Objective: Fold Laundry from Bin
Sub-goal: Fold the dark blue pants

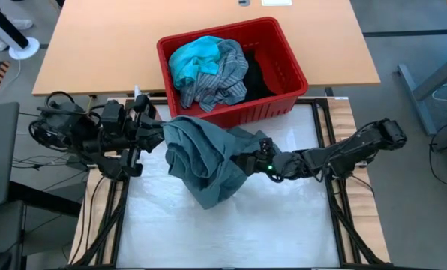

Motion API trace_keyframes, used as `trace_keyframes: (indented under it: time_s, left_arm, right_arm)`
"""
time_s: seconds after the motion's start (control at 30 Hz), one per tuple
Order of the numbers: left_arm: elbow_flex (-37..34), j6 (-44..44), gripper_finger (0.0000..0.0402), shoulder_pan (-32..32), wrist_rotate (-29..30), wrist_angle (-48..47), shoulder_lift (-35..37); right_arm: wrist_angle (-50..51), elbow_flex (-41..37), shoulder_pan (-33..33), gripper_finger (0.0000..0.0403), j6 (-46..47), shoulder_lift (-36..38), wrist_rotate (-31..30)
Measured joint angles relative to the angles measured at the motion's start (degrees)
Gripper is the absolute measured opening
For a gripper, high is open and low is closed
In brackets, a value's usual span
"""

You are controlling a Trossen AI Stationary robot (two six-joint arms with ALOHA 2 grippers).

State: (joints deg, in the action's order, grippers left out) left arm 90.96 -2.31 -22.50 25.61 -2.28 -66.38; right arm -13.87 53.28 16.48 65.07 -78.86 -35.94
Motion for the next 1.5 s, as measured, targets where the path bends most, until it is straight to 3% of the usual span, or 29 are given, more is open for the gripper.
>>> trace_keyframes:
  time_s: [0.2, 0.33, 0.47, 0.63, 0.73, 0.97, 1.17, 1.23, 1.4, 1.5]
  left_arm:
    - [0.00, -0.26, 0.0000, 0.00, -1.36, 0.15, 0.01]
    - [0.00, -0.36, 0.0000, 0.00, -1.28, 0.15, 0.01]
    - [0.00, -0.39, 0.0000, 0.00, -1.16, 0.09, 0.01]
    - [0.00, 0.15, 0.0000, 0.00, -1.88, 3.27, -0.01]
    - [0.00, 0.96, 0.0000, 0.00, -4.46, 7.53, 0.01]
    - [0.00, 1.17, 0.0000, -0.02, -15.97, 14.81, -0.41]
    - [0.05, 5.32, 0.0000, -1.88, -37.25, 26.61, -1.24]
    - [0.07, 6.18, 0.0000, -3.42, -41.52, 30.60, -2.02]
    - [0.86, 10.47, 0.0000, -6.36, -42.18, 32.36, -4.17]
    - [2.79, 12.57, 0.0000, -6.45, -39.36, 28.59, -4.97]
  right_arm:
    - [-9.26, -0.04, -0.11, 0.0295, -1.98, -5.13, -0.41]
    - [-15.95, -0.02, -0.19, 0.0267, -7.50, -5.96, -2.43]
    - [-19.33, -0.04, 0.05, 0.0188, -12.09, -5.28, -3.69]
    - [-32.90, 0.65, 1.47, 0.0028, -26.14, -2.49, -1.95]
    - [-35.29, 4.18, 3.16, 0.0025, -34.81, -0.21, -0.83]
    - [-27.99, 18.24, 8.40, 0.0022, -48.84, 0.05, 10.29]
    - [-14.25, 34.04, 16.11, 0.0022, -62.14, -3.87, 20.80]
    - [-10.74, 39.60, 18.17, 0.0022, -65.81, -6.20, 22.68]
    - [2.69, 52.76, 20.27, 0.0022, -71.93, -12.08, 22.26]
    - [11.06, 58.61, 19.06, 0.0022, -72.48, -14.43, 17.87]
